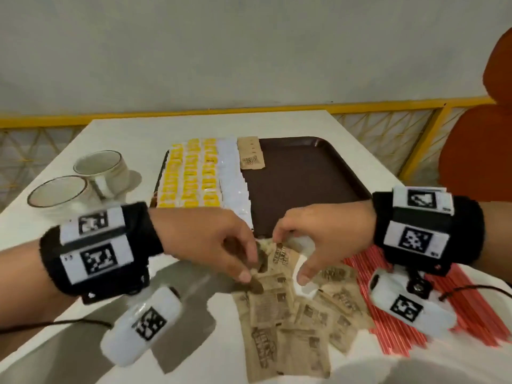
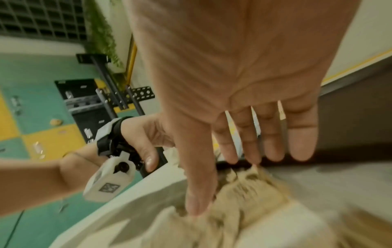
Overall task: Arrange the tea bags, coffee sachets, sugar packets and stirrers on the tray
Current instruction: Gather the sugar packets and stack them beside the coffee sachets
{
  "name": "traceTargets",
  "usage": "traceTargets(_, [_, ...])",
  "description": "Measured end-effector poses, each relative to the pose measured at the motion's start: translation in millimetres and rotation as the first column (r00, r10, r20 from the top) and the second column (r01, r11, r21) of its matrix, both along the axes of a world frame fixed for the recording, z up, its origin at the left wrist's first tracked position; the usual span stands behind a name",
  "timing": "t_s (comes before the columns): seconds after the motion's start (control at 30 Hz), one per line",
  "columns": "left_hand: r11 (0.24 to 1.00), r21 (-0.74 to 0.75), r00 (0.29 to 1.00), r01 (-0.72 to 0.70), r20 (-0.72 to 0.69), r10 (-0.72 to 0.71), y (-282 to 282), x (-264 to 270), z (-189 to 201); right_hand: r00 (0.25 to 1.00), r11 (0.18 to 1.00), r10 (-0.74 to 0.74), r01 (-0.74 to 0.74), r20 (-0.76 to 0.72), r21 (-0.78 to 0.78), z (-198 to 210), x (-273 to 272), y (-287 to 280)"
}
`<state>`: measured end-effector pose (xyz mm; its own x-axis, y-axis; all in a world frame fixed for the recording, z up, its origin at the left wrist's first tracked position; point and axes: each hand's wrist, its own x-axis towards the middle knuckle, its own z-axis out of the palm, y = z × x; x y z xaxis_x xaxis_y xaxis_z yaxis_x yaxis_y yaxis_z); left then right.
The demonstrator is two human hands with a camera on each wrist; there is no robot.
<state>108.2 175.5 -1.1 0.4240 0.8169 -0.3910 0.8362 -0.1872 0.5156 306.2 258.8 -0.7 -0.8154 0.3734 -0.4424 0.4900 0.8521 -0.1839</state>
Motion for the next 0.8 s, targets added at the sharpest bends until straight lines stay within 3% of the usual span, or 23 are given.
traceTargets(0.07, [0.995,0.07,0.985,0.071,-0.165,-0.058,-15.1,15.4,-16.8,0.999,0.999,-0.036,0.036,-0.015,0.014,-13.0,7.7,-11.4])
traceTargets(0.17, [0.981,0.187,0.965,0.043,-0.262,0.007,-24.5,30.1,-34.5,0.99,0.994,-0.102,0.106,-0.097,0.03,-28.0,8.2,-26.8])
traceTargets(0.27, [0.967,0.253,0.964,-0.041,-0.246,0.105,-26.2,37.5,-41.3,0.974,0.988,-0.137,0.149,-0.181,0.05,-33.7,0.9,-36.5])
traceTargets(0.37, [0.97,0.229,0.975,-0.082,-0.185,0.126,-25.7,41.4,-40.6,0.974,0.986,-0.147,0.157,-0.173,0.046,-32.1,-5.9,-38.9])
traceTargets(0.53, [0.965,0.24,0.971,-0.107,-0.185,0.153,-23.8,42.7,-37.4,0.948,0.972,-0.232,0.221,-0.22,-0.075,-31.7,-10.7,-39.3])
traceTargets(0.7, [0.934,0.262,0.969,-0.242,0.018,0.246,-21.1,32.2,-38.3,0.922,0.951,-0.278,0.226,-0.269,-0.211,-33.7,-15.2,-36.1])
traceTargets(0.8, [0.908,0.189,0.914,-0.373,0.241,0.326,-19.5,24.1,-35.5,0.877,0.884,-0.391,0.273,-0.278,-0.379,-32.6,-15.6,-33.0])
